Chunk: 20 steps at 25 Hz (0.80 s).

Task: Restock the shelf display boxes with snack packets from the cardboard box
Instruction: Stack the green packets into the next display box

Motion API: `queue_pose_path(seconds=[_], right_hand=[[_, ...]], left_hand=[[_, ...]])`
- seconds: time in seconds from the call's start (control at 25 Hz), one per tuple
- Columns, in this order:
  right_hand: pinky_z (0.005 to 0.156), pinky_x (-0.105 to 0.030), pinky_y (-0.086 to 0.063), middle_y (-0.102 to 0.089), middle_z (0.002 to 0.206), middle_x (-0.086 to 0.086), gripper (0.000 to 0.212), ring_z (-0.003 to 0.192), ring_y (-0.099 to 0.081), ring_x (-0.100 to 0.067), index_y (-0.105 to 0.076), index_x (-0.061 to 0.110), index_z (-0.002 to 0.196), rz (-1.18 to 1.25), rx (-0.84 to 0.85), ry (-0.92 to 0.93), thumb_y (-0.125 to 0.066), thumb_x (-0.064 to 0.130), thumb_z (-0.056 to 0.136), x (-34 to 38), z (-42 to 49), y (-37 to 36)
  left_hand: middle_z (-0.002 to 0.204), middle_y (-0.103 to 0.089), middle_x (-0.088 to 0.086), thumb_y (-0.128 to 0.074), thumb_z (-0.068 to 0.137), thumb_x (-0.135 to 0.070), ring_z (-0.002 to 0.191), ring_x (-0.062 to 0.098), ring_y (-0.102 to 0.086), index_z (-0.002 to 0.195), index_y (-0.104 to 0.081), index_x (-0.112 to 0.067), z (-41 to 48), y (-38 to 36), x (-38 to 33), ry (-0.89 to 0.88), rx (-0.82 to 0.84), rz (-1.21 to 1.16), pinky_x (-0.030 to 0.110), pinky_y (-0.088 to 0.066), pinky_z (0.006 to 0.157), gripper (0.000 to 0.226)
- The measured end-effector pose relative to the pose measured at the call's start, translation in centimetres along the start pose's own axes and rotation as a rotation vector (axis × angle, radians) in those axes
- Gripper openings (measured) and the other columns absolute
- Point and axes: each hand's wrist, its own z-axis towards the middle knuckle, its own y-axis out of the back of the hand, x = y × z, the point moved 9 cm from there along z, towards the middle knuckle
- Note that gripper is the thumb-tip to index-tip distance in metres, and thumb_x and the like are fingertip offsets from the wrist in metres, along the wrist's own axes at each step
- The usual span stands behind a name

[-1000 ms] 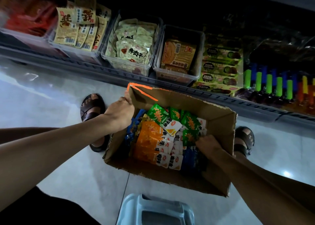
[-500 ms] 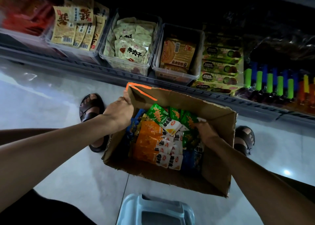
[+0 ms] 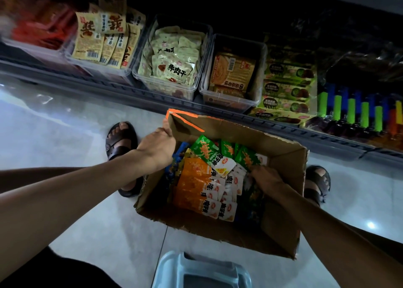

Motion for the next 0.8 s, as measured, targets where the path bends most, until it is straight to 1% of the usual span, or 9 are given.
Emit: queue_pose_path(seconds=[0.16, 0.24, 0.32, 0.4, 0.52, 0.56, 0.64, 0.72, 0.8], right_hand=[[0.09, -0.032, -0.049, -0.063, 0.123, -0.006, 0.023, 0.112, -0.061, -0.025, -0.061, 0.019, 0.118, -0.078, -0.057, 0.07, -0.048, 0.019, 0.099, 0.6, -1.4, 2.8], [0.087, -0.031, -0.046, -0.062, 0.122, -0.002, 0.025, 0.113, -0.059, -0.023, -0.062, 0.024, 0.118, -0.028, -0.074, 0.083, -0.051, 0.016, 0.097, 0.5, -2.7, 5.8], [0.087, -0.032, -0.047, -0.064, 0.119, 0.002, 0.025, 0.111, -0.059, -0.02, -0.063, 0.03, 0.115, 0.033, -0.123, 0.099, -0.057, 0.018, 0.095, 0.6, -4.8, 9.7], [0.086, -0.032, -0.045, -0.067, 0.111, 0.006, 0.018, 0.109, -0.06, -0.017, -0.066, 0.034, 0.109, 0.136, -0.219, 0.096, -0.064, 0.026, 0.092, 0.5, -7.5, 14.7], [0.079, -0.03, -0.044, -0.068, 0.101, 0.01, 0.012, 0.102, -0.063, -0.015, -0.07, 0.032, 0.1, 0.306, -0.411, 0.099, -0.07, 0.029, 0.089, 0.1, -13.4, 22.6], [0.081, -0.03, -0.045, -0.069, 0.103, 0.009, 0.012, 0.102, -0.063, -0.016, -0.071, 0.031, 0.1, 0.328, -0.471, 0.103, -0.071, 0.028, 0.088, 0.0, -15.8, 25.1], [0.085, -0.033, -0.048, -0.071, 0.105, 0.008, 0.014, 0.101, -0.063, -0.015, -0.073, 0.03, 0.1, 0.349, -0.575, 0.104, -0.073, 0.027, 0.087, 0.0, -20.6, 29.6], [0.088, -0.034, -0.05, -0.072, 0.102, 0.009, 0.014, 0.1, -0.065, -0.013, -0.073, 0.032, 0.099, 0.376, -0.642, 0.114, -0.074, 0.027, 0.085, 0.4, -24.4, 32.7], [0.089, -0.038, -0.05, -0.072, 0.102, 0.01, 0.015, 0.099, -0.065, -0.014, -0.073, 0.035, 0.098, 0.404, -0.684, 0.129, -0.074, 0.029, 0.085, 1.2, -26.9, 34.2]], left_hand=[[0.129, -0.047, 0.026, -0.055, 0.09, -0.011, 0.112, 0.034, -0.054, 0.145, 0.012, 0.014, -0.1, 0.2, -0.4, -0.013, 0.008, -0.001, 0.033, -0.043, 0.084, 0.09], [0.128, -0.048, 0.025, -0.056, 0.091, -0.014, 0.113, 0.034, -0.054, 0.146, 0.009, 0.015, -0.3, 0.5, -0.2, -0.001, 0.031, -0.015, 0.032, -0.043, 0.085, 0.09], [0.134, -0.045, 0.025, -0.056, 0.093, -0.021, 0.115, 0.035, -0.054, 0.146, -0.005, 0.014, -0.8, 1.1, 0.0, 0.014, 0.056, -0.032, 0.035, -0.045, 0.09, 0.082], [0.141, -0.036, 0.026, -0.054, 0.096, -0.03, 0.118, 0.035, -0.052, 0.142, -0.027, 0.009, -1.3, 3.3, -0.8, -0.021, 0.031, -0.042, 0.037, -0.045, 0.095, 0.066], [0.118, -0.058, 0.011, -0.053, 0.095, -0.046, 0.096, 0.021, -0.062, 0.124, -0.052, -0.011, -3.4, 9.7, -4.5, -0.192, -0.033, -0.386, 0.026, -0.051, 0.077, 0.046], [0.113, -0.063, 0.006, -0.053, 0.094, -0.05, 0.093, 0.019, -0.064, 0.122, -0.056, -0.016, -4.6, 11.7, -5.8, -0.24, 0.016, -0.588, 0.026, -0.054, 0.076, 0.045], [0.117, -0.066, -0.004, -0.054, 0.089, -0.056, 0.097, 0.015, -0.065, 0.127, -0.059, -0.022, -7.8, 14.8, -8.8, -0.336, 0.24, -0.949, 0.034, -0.058, 0.082, 0.05], [0.112, -0.071, -0.004, -0.054, 0.09, -0.054, 0.098, 0.021, -0.069, 0.124, -0.062, -0.021, -10.9, 16.8, -11.1, -0.435, 0.433, -1.015, 0.038, -0.06, 0.081, 0.048], [0.106, -0.074, 0.005, -0.057, 0.094, -0.042, 0.097, 0.028, -0.071, 0.117, -0.062, -0.012, -12.7, 17.3, -12.2, -0.467, 0.534, -1.012, 0.04, -0.06, 0.079, 0.038]])
